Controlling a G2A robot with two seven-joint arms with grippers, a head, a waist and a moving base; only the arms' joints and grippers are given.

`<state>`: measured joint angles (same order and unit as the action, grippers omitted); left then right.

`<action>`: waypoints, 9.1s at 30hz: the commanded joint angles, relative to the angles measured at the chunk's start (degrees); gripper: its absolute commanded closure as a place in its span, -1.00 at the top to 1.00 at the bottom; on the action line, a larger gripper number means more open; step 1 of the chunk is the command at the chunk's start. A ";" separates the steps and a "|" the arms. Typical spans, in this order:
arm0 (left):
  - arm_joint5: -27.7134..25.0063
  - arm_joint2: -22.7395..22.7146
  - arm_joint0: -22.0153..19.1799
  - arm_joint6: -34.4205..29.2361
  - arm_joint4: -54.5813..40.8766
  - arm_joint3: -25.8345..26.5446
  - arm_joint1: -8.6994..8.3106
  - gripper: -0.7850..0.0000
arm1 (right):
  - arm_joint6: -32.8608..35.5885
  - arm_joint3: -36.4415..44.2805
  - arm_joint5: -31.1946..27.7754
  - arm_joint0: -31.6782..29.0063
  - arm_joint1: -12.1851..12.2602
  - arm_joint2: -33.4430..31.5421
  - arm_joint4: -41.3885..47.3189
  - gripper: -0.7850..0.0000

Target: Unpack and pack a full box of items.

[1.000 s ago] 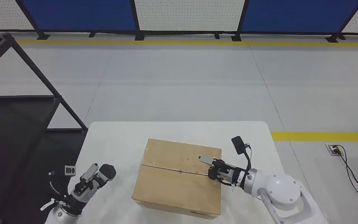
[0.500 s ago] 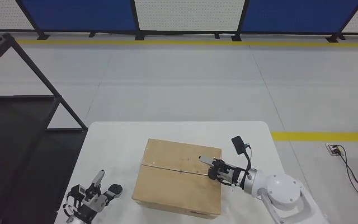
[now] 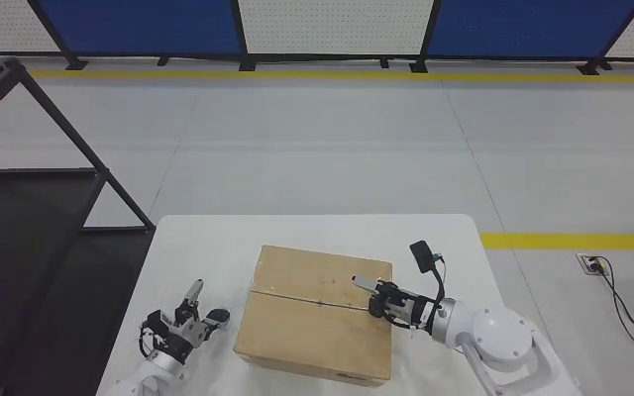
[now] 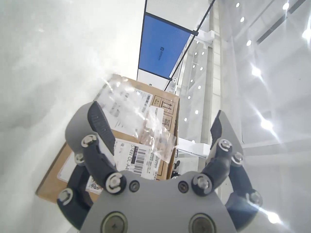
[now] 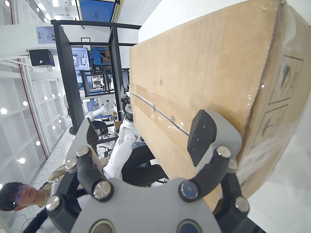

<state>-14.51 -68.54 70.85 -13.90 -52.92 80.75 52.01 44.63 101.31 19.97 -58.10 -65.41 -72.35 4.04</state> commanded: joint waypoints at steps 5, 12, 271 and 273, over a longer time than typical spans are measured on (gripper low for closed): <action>-1.54 2.72 -3.70 0.83 -0.09 -4.01 1.93 1.00 | 0.00 0.00 0.00 0.00 0.00 0.00 0.00 1.00; -4.93 2.25 -2.67 1.07 1.17 -4.07 2.90 1.00 | 0.00 0.00 0.00 0.00 0.00 0.00 0.00 1.00; 4.68 -15.05 5.87 2.75 25.29 35.86 17.44 1.00 | 0.00 0.00 0.00 0.00 0.00 0.00 0.00 1.00; 4.68 -15.05 5.87 2.75 25.29 35.86 17.44 1.00 | 0.00 0.00 0.00 0.00 0.00 0.00 0.00 1.00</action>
<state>-9.83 -83.59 76.72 -11.15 -27.63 116.61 69.46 44.63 101.31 19.97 -58.10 -65.41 -72.35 4.04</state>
